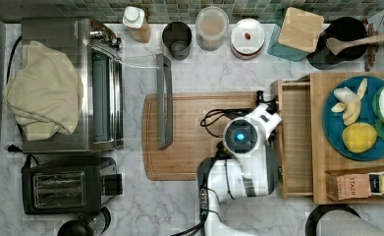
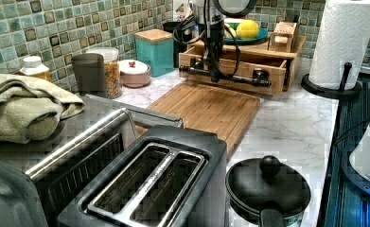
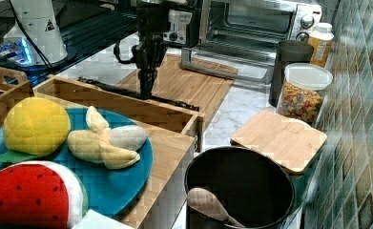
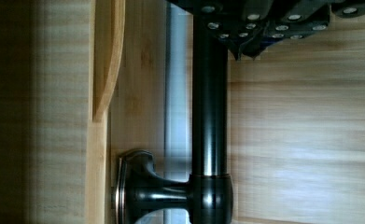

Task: Close the drawer.

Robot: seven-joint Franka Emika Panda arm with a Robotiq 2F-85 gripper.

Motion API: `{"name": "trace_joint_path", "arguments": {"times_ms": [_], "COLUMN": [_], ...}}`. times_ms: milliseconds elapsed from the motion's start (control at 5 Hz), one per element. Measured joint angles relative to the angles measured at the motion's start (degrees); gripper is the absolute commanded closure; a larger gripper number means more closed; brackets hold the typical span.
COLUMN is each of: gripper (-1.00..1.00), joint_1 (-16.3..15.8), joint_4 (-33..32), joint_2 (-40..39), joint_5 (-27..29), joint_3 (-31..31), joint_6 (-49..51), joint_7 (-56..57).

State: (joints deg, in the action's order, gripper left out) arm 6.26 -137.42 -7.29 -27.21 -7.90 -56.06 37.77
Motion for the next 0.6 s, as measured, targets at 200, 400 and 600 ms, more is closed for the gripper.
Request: {"name": "trace_joint_path", "arguments": {"times_ms": [200,400,600], "gripper": [1.00,1.00,1.00], "joint_1": [2.61,5.49,6.15], "joint_4": [0.90,2.13,2.69], "joint_2": [-1.27,-3.29,-3.98], "joint_5": [0.00,0.06,1.08], "joint_3": [-2.19,-3.42,-4.13], "joint_6": [-2.97,-6.99,-7.95], "joint_7": [3.27,8.06,12.51]}}
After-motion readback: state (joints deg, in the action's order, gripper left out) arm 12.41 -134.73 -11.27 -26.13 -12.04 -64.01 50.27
